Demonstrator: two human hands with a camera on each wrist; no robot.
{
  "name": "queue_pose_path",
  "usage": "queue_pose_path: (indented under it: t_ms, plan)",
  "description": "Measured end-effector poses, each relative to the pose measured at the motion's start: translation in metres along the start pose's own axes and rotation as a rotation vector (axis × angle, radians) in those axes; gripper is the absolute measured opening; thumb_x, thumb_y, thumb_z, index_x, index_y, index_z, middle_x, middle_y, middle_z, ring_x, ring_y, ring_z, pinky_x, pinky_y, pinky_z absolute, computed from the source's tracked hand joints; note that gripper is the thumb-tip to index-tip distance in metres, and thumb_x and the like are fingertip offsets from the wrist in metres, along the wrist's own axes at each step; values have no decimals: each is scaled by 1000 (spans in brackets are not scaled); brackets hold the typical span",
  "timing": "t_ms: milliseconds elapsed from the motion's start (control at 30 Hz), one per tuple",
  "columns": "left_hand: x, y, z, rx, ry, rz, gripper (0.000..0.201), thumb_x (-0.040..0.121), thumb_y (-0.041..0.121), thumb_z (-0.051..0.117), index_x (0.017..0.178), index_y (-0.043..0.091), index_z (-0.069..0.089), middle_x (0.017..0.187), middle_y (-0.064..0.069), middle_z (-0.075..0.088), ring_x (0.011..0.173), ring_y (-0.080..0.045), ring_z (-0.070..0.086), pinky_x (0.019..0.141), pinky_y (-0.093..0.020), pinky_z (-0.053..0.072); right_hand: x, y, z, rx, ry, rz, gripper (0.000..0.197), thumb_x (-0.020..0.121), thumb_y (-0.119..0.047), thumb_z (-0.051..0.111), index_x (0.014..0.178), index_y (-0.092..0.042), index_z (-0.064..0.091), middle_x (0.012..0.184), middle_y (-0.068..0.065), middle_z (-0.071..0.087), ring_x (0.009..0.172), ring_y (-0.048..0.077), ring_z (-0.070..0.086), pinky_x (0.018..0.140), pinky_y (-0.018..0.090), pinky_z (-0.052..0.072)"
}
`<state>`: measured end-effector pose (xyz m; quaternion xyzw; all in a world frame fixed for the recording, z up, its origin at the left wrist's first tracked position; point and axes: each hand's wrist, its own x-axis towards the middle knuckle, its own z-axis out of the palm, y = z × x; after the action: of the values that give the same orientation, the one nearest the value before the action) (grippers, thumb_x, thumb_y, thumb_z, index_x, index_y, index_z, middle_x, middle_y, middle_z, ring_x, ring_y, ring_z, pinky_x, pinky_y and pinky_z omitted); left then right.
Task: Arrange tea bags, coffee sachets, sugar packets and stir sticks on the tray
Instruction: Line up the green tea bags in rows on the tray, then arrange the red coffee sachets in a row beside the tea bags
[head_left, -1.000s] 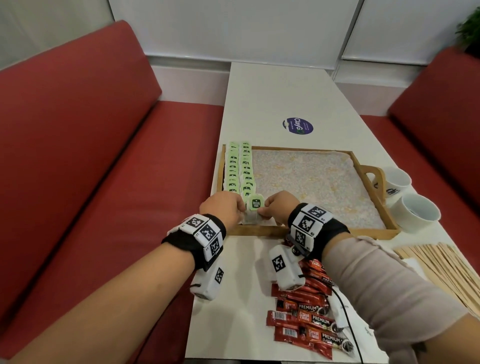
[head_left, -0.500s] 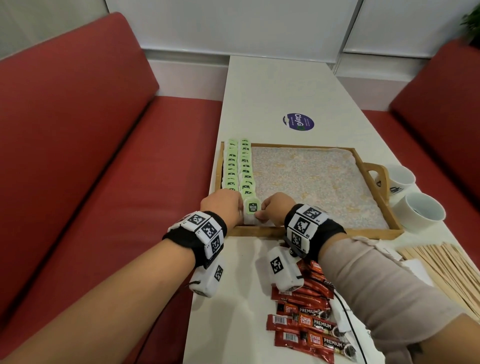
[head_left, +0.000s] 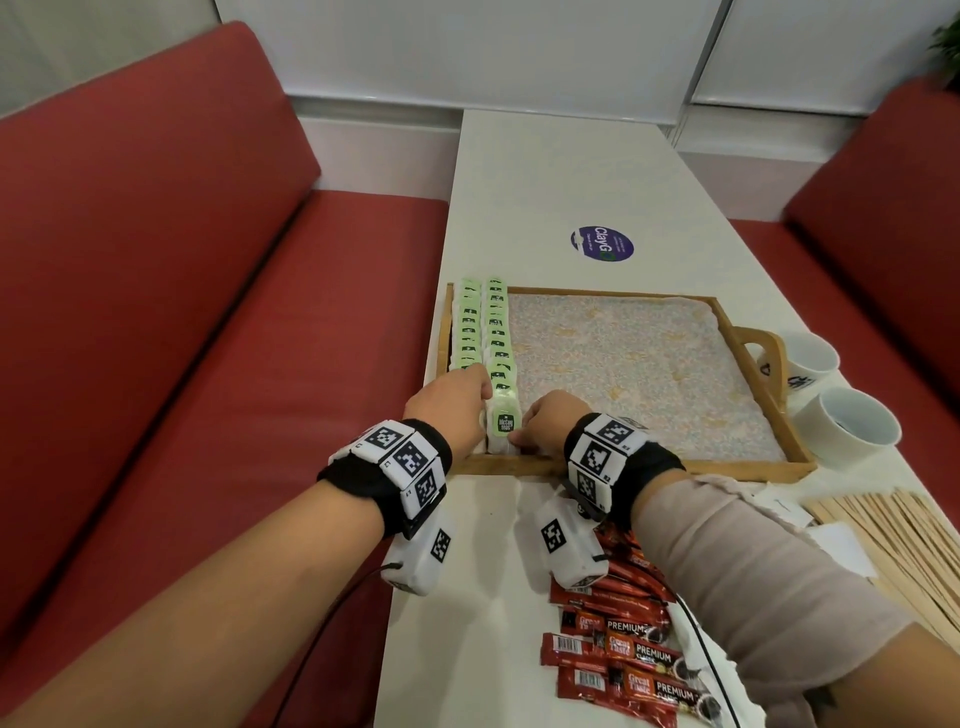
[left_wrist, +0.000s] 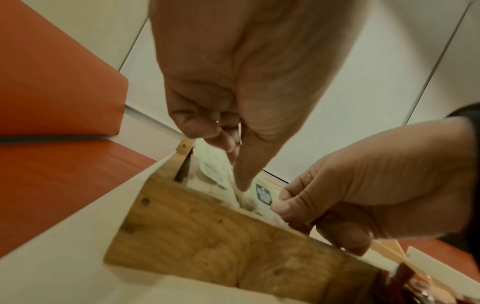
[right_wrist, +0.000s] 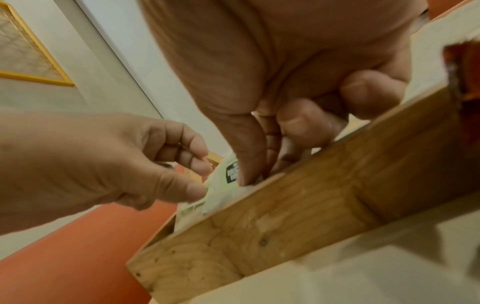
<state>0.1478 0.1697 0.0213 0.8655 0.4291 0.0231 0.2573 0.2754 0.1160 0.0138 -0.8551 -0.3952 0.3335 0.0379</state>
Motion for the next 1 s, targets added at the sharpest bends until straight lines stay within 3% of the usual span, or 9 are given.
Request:
queue_pose_path:
  t_ms: [133, 233, 433, 567, 667, 767, 900, 1000]
  plan:
    - [5, 4, 0, -41, -22, 78, 16, 83, 15, 66, 90, 26, 56, 106, 2, 58, 98, -18, 57, 85, -34, 49, -2, -2, -2, -34, 5, 6, 28, 83, -34, 69, 90, -10, 59, 86, 5, 62, 77, 20, 57, 64, 24, 44]
    - [7, 3, 5, 23, -95, 98, 24, 80, 21, 71, 104, 23, 66, 112, 1, 59, 104, -18, 57, 87, -33, 49, -5, -3, -5, -20, 45, -28, 26, 78, -28, 73, 89, -11, 57, 87, 5, 62, 78, 21, 58, 60, 25, 44]
    - [7, 1, 9, 99, -109, 113, 36, 80, 27, 72, 116, 24, 66, 117, 0, 60, 107, -20, 58, 84, -31, 49, -9, -5, -1, 90, 77, -127, 23, 72, -16, 76, 70, -22, 54, 92, 5, 69, 86, 21, 65, 74, 31, 53]
    - [5, 1, 8, 88, -94, 102, 35, 81, 28, 70, 116, 26, 66, 119, 2, 62, 108, -18, 58, 80, -29, 46, -8, -5, 0, 79, 63, -129, 13, 76, -16, 74, 75, -19, 61, 92, 5, 69, 89, 21, 66, 79, 31, 55]
    - [2, 3, 7, 102, -79, 115, 38, 82, 30, 69, 119, 27, 64, 119, 1, 60, 108, -20, 57, 78, -30, 46, -11, -3, -4, 108, 54, -145, 16, 75, -16, 76, 72, -20, 60, 88, 3, 67, 84, 18, 62, 73, 29, 51]
    - [-6, 6, 3, 64, -21, 109, 45, 82, 29, 69, 125, 26, 58, 125, 1, 54, 114, -20, 53, 86, -33, 46, -19, 0, -12, 163, 95, -181, 19, 78, -17, 74, 69, -22, 57, 85, 0, 63, 81, 15, 58, 69, 26, 44]
    - [-21, 12, -5, 3, 19, 115, 44, 85, 26, 67, 128, 23, 55, 130, 1, 53, 117, -18, 53, 94, -35, 46, -38, 7, -25, 272, 166, -235, 11, 84, -20, 69, 79, -18, 60, 75, -1, 61, 58, 10, 50, 52, 21, 39]
    - [-34, 16, -8, -41, 30, 125, 39, 88, 24, 64, 126, 22, 56, 128, 1, 55, 117, -17, 53, 97, -34, 45, -58, 20, -35, 329, 208, -251, 10, 86, -23, 67, 81, -17, 61, 67, -6, 60, 53, 6, 48, 49, 19, 37]
